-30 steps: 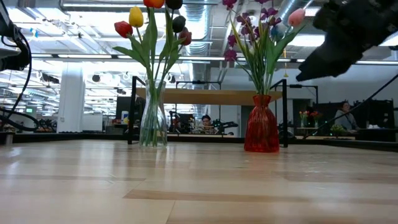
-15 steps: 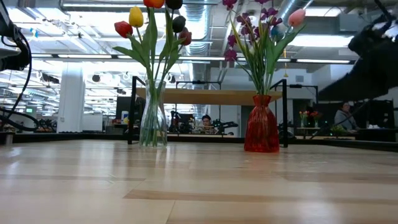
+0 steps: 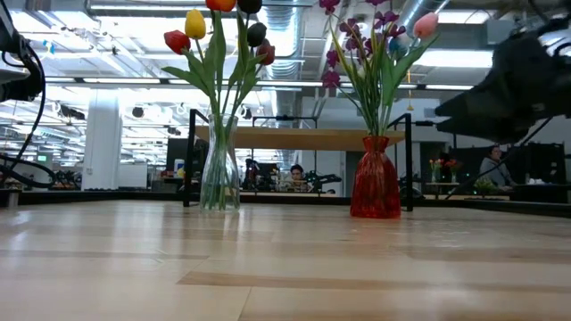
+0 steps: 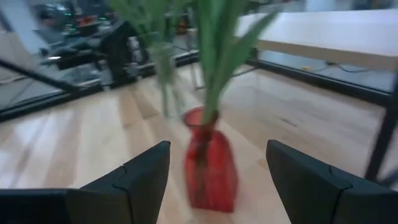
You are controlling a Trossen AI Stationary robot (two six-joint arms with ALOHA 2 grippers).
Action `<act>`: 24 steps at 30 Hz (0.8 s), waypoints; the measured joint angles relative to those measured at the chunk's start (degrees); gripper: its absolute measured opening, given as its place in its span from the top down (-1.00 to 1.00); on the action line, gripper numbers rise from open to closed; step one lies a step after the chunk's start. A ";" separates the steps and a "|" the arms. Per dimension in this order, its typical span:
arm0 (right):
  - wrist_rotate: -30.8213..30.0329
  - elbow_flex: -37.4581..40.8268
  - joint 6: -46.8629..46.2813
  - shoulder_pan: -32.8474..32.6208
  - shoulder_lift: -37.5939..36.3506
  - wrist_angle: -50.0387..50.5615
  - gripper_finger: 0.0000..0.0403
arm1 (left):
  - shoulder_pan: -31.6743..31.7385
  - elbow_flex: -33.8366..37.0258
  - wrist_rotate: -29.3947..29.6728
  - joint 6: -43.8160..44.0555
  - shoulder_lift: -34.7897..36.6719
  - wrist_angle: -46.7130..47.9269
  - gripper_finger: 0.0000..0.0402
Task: Pick and place flowers into a vace then onto a shelf
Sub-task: Put the red flower vase with the flowers on the shelf
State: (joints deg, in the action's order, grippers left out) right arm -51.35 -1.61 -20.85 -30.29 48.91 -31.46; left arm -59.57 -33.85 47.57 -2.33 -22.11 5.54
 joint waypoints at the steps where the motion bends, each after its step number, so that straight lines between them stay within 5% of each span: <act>1: -0.59 0.00 -0.75 0.98 1.07 -0.65 -0.29 | 0.00 0.00 0.02 0.01 0.00 0.02 0.08; 5: -2.91 0.01 -10.47 4.93 4.55 -2.42 -0.29 | 0.00 0.00 -0.03 0.02 0.00 0.07 0.08; 11: -1.08 0.00 -11.56 6.81 8.10 -3.97 -0.29 | 0.00 0.00 -0.15 0.36 0.00 0.09 0.08; 24: -1.03 -8.50 5.86 6.32 21.47 -6.74 -0.29 | -0.02 0.00 -0.13 0.55 0.00 0.13 0.08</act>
State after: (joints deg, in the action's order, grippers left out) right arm -52.38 -10.11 -15.00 -23.97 70.38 -38.19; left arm -59.59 -33.85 47.44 -1.78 -22.11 5.67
